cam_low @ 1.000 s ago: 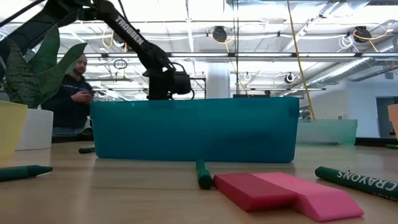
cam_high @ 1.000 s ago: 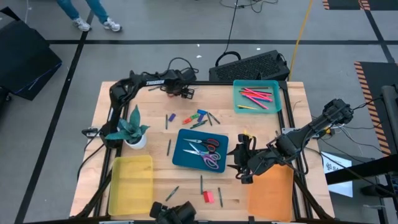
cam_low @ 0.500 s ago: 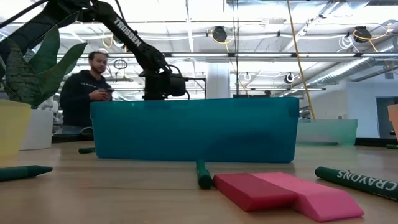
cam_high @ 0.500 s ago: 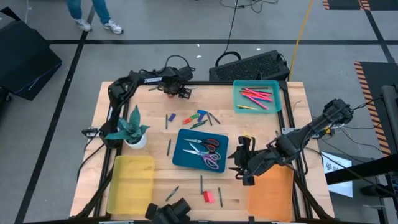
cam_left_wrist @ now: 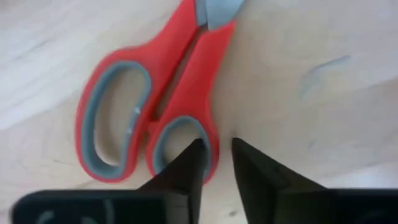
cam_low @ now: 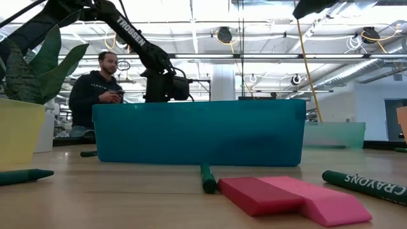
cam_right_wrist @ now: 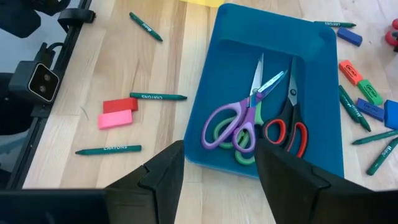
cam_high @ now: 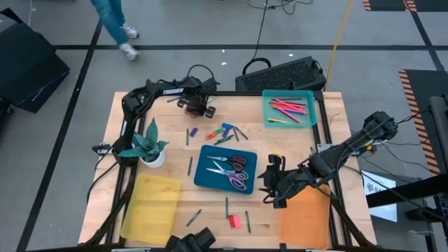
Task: Sort crayons/erasers/pens/pencils in bins
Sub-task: Put the orange scissors into the blue bin
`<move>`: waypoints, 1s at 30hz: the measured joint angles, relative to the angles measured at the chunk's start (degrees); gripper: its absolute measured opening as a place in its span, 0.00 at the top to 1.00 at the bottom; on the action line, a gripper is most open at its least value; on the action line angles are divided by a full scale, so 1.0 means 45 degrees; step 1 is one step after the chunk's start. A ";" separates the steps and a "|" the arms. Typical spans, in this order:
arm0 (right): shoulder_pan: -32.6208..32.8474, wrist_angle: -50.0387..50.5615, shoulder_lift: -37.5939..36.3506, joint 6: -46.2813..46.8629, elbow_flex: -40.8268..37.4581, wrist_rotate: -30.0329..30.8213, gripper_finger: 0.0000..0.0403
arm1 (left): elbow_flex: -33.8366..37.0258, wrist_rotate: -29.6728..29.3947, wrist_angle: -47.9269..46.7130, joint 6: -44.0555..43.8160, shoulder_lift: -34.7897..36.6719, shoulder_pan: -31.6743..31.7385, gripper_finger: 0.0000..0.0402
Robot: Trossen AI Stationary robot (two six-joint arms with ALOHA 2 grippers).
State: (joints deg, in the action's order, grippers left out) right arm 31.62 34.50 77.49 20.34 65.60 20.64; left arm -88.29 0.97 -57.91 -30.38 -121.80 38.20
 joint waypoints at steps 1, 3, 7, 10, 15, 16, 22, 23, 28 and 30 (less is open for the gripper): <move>0.0000 0.0000 0.0000 0.0000 0.0000 -0.0002 0.53 | 0.0000 0.0086 0.0014 0.0076 0.0000 -0.0020 0.80; 0.0000 0.0000 0.0000 0.0000 -0.0005 -0.0016 0.53 | 0.0000 0.0260 0.0023 0.0125 0.0000 -0.0030 0.85; 0.0000 0.0000 0.0000 0.0000 -0.0005 -0.0033 0.53 | 0.0000 0.0404 0.0047 0.0336 0.0001 -0.0065 0.92; 0.0000 0.0000 0.0000 0.0087 -0.0005 -0.0038 0.53 | 0.0000 0.0381 0.0124 0.0486 0.0010 -0.0068 0.97; 0.0000 0.0005 0.0000 0.0695 -0.0005 -0.0679 0.53 | 0.0000 -0.0051 0.0182 0.0540 0.0010 -0.0120 0.95; 0.0000 0.0004 0.0000 0.0734 -0.0005 -0.0723 0.53 | 0.0000 -0.0146 0.0184 0.0591 0.0010 -0.0170 0.95; 0.0078 0.0183 -0.0104 0.0040 -0.0006 -0.0298 0.53 | -0.0095 -0.0851 0.0277 0.0676 0.0782 -0.0780 0.97; 0.0078 0.0215 -0.0123 -0.0024 -0.0015 -0.0142 0.53 | -0.0120 -0.0888 0.0223 0.0709 0.1000 -0.0900 0.97; 0.0078 0.0262 -0.0262 -0.0496 -0.0015 0.0391 0.53 | -0.0185 -0.1235 0.0023 0.0922 0.2519 -0.1756 0.95; 0.0191 0.0403 -0.0257 -0.0884 -0.0015 0.1208 0.53 | -0.0194 -0.1272 -0.0077 0.0993 0.3250 -0.2447 0.95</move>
State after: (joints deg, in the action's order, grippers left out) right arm 32.48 36.32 76.34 16.36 65.54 26.08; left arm -89.17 -4.75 -58.25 -25.91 -107.17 27.18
